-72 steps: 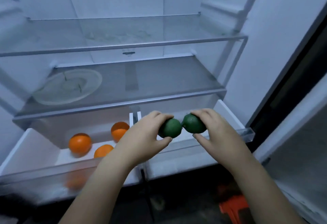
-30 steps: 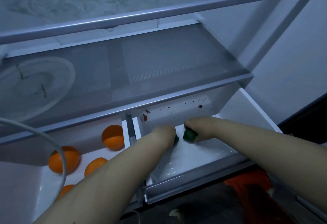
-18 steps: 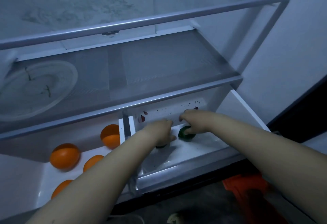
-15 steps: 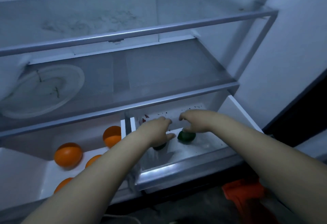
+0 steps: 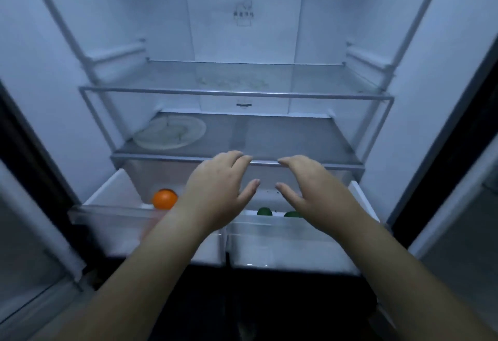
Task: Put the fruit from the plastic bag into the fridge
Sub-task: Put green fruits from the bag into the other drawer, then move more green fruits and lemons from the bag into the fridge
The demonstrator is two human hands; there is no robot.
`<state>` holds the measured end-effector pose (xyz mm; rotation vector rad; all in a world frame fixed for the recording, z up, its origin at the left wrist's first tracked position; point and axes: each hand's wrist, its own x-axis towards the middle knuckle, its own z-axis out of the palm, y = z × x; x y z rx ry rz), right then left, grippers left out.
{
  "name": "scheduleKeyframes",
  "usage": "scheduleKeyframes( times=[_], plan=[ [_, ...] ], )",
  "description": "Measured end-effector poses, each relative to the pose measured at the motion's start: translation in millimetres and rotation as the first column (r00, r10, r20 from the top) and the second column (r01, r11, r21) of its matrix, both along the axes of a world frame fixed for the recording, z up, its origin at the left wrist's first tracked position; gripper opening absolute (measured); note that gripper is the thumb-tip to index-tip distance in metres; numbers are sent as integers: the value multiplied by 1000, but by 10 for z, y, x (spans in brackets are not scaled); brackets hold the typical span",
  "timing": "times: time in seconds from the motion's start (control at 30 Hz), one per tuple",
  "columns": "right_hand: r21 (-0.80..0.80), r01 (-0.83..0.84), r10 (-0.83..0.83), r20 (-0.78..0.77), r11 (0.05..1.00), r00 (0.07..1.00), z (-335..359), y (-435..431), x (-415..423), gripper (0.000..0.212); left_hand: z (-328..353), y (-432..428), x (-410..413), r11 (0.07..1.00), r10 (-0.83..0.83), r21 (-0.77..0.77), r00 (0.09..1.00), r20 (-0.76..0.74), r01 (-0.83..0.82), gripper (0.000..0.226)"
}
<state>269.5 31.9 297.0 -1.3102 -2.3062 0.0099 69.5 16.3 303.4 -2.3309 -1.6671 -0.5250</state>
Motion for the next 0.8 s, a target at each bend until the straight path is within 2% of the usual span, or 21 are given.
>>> scheduleKeyframes(
  times=[0.13, 0.27, 0.37, 0.47, 0.63, 0.8],
  plan=[
    [57, -99, 103, -58, 993, 993, -102, -580, -75, 42, -134, -736, 1, 995, 82, 51, 994, 68, -86, 54],
    [40, -195, 197, -71, 980, 978, -219, -1005, -322, 41, -247, -1402, -149, 980, 199, 4, 978, 62, -200, 51],
    [-1, -312, 311, -86, 950, 947, -197, -1249, -729, 44, -237, -1931, -420, 950, 311, -14, 948, 62, -311, 51],
    [35, -441, 442, -70, 897, 894, -115, -1544, -1290, 46, -155, -2485, -769, 903, 427, -1, 897, 110, -430, 52],
    [80, -644, 649, -48, 761, 760, 9, -2334, -2298, 51, -27, -3554, -1435, 725, 677, 61, 727, 114, -686, 47],
    [32, -833, 833, -42, 553, 551, 44, -3276, -3381, 44, -24, -4778, -2174, 524, 836, 99, 533, 132, -846, 43]
  ],
)
